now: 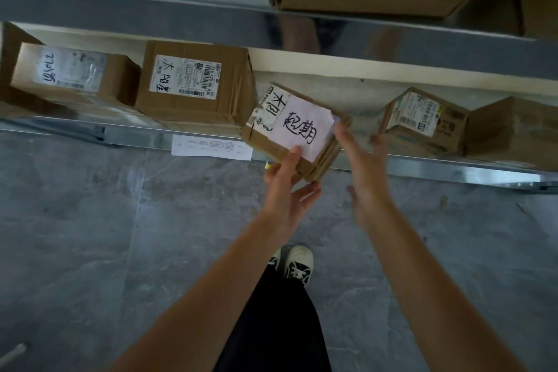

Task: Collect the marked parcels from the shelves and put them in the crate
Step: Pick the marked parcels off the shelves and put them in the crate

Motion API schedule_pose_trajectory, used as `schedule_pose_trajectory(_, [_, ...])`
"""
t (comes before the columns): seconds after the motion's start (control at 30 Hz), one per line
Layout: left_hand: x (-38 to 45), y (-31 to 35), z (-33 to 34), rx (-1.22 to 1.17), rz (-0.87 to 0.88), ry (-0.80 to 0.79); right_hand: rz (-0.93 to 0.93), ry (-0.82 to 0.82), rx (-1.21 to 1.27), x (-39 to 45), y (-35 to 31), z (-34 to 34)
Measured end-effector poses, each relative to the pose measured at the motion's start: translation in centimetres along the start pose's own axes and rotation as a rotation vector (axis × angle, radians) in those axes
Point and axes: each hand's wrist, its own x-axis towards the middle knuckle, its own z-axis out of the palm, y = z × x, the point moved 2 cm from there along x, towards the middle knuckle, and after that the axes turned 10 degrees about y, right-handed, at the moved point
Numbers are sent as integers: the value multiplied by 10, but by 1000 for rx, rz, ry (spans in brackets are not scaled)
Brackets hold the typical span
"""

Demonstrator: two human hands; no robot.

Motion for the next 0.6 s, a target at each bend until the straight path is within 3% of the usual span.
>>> schedule_pose_trajectory(0.07, [-6, -8, 1, 11, 11, -58, 147, -136, 97, -12, 18, 2])
schedule_pose_trajectory(0.2, [-15, 0, 1, 343, 80, 20, 95, -119, 273, -11, 21, 0])
schedule_pose_trajectory(0.27, [-14, 14, -6, 524, 297, 148, 69, -127, 300, -6, 18, -1])
schedule_pose_trajectory(0.37, [-18, 43, -17, 429, 614, 311, 67, -202, 342, 4, 10, 0])
schedule_pose_trajectory(0.5, [-26, 68, -5, 371, 656, 176, -21, -351, 318, 8, 1, 3])
schedule_pose_trajectory(0.6, [-36, 69, 4, 366, 633, 88, -55, -359, 301, 3, 2, 7])
